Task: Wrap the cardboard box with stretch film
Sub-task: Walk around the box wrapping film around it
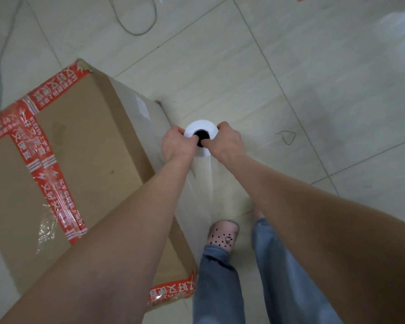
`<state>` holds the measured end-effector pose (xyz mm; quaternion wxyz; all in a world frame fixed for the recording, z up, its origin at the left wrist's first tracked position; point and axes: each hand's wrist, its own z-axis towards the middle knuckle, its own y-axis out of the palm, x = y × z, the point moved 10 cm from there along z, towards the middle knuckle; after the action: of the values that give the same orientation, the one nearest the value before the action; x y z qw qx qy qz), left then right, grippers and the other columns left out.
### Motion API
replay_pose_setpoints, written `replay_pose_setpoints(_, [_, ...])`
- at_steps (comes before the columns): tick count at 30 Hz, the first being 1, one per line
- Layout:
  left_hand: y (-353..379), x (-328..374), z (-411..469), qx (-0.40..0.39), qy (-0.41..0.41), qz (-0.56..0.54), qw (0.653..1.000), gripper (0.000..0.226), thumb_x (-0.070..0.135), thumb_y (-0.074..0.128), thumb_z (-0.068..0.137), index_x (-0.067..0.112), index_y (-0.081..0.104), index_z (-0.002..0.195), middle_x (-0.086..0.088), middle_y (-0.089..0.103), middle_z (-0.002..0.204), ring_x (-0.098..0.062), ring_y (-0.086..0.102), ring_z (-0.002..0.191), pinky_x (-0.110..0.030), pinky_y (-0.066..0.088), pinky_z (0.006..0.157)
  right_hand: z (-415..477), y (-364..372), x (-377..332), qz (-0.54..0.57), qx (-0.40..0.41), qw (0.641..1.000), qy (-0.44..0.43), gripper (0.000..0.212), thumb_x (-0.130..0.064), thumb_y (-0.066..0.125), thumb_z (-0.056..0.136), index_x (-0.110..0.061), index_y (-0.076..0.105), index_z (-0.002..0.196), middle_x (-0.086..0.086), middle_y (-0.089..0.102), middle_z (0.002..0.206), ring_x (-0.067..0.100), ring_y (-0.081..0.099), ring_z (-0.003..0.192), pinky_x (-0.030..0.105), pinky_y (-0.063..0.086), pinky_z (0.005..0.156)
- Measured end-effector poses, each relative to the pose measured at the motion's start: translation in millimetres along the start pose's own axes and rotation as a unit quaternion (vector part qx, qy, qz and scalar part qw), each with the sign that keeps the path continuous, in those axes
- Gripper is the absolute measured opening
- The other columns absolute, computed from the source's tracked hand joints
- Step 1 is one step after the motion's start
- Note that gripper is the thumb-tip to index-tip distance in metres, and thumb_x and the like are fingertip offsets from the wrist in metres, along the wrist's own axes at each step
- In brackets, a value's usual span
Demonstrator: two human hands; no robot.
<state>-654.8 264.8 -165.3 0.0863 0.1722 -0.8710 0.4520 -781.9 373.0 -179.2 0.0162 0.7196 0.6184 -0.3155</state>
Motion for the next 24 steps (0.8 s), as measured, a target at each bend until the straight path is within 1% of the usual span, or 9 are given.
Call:
replay_pose_setpoints(2, [-1,-3,2,-0.002,-0.013,-0.017,1.000,0.023,0.026,0.070,0.074,0.018,0.051,0.085,-0.003,0.066,0.093,-0.025,0.066,0.082,-0.035,0.055,0.074,4,4,-7,-0.011,-0.003,1.000,-0.006,0.040,-0.027,0.061,0.087,-0.011,0.048,0.122,0.011,0.058,0.119,0.030,0.057,0.106,0.030,0.040,0.073])
replay_pose_setpoints(5, [5,6,3,-0.046,0.026,0.068,0.996,0.027,0.028,0.068,0.077,0.016,0.051,0.094,-0.006,0.065,0.099,-0.027,0.064,0.089,-0.033,0.051,0.073,6,5,-10,-0.042,-0.005,0.999,-0.001,0.028,-0.014,0.051,0.090,-0.010,0.050,0.118,0.012,0.057,0.122,0.032,0.055,0.111,0.029,0.038,0.075])
replay_pose_setpoints(8, [11,18,1,-0.060,0.072,0.134,0.987,0.030,0.023,0.064,0.081,0.012,0.052,0.106,-0.011,0.061,0.107,-0.030,0.059,0.099,-0.032,0.042,0.071,5,5,-9,-0.054,-0.015,0.998,0.009,0.032,-0.011,0.047,0.091,-0.008,0.047,0.123,0.015,0.056,0.124,0.033,0.054,0.114,0.030,0.037,0.078])
replay_pose_setpoints(12, [11,26,0,-0.047,0.082,0.133,0.987,0.023,0.015,0.059,0.082,0.008,0.053,0.102,-0.014,0.062,0.104,-0.031,0.058,0.095,-0.035,0.045,0.074,7,7,-12,-0.067,-0.032,0.997,0.016,0.036,-0.012,0.046,0.092,-0.007,0.042,0.127,0.017,0.054,0.125,0.036,0.052,0.116,0.033,0.041,0.085])
replay_pose_setpoints(18, [8,30,1,-0.058,0.101,0.184,0.976,0.029,0.017,0.060,0.086,0.003,0.050,0.110,-0.017,0.058,0.111,-0.034,0.056,0.101,-0.035,0.042,0.075,6,15,-18,-0.073,-0.044,0.996,0.007,0.039,-0.015,0.047,0.093,-0.007,0.040,0.130,0.018,0.056,0.124,0.035,0.054,0.114,0.036,0.042,0.085])
replay_pose_setpoints(20, [11,39,1,-0.067,0.137,0.227,0.962,0.031,0.014,0.057,0.088,0.005,0.049,0.116,-0.015,0.054,0.115,-0.034,0.056,0.104,-0.037,0.044,0.078,6,17,-20,-0.081,-0.048,0.996,0.006,0.042,-0.017,0.047,0.094,-0.007,0.038,0.133,0.018,0.056,0.124,0.035,0.054,0.114,0.037,0.042,0.087])
replay_pose_setpoints(21, [15,48,-1,-0.070,0.172,0.260,0.948,0.032,0.012,0.054,0.089,0.007,0.047,0.120,-0.013,0.052,0.118,-0.033,0.055,0.107,-0.039,0.045,0.079,7,18,-21,-0.085,-0.053,0.995,0.001,0.042,-0.018,0.047,0.094,-0.007,0.038,0.134,0.018,0.056,0.124,0.035,0.054,0.114,0.037,0.042,0.087])
replay_pose_setpoints(22, [20,58,-4,-0.074,0.214,0.295,0.928,0.034,0.011,0.052,0.091,0.010,0.046,0.124,-0.011,0.050,0.120,-0.031,0.054,0.109,-0.040,0.045,0.078,9,19,-22,-0.089,-0.057,0.994,-0.005,0.040,-0.019,0.045,0.095,-0.008,0.039,0.133,0.017,0.057,0.123,0.036,0.055,0.112,0.036,0.042,0.085])
replay_pose_setpoints(24, [31,77,-8,-0.079,0.294,0.348,0.887,0.034,0.013,0.050,0.092,0.016,0.048,0.126,-0.007,0.049,0.120,-0.026,0.051,0.110,-0.037,0.044,0.070,13,17,-24,-0.097,-0.062,0.993,-0.014,0.034,-0.018,0.044,0.095,-0.007,0.042,0.128,0.016,0.059,0.119,0.034,0.057,0.109,0.034,0.040,0.079])
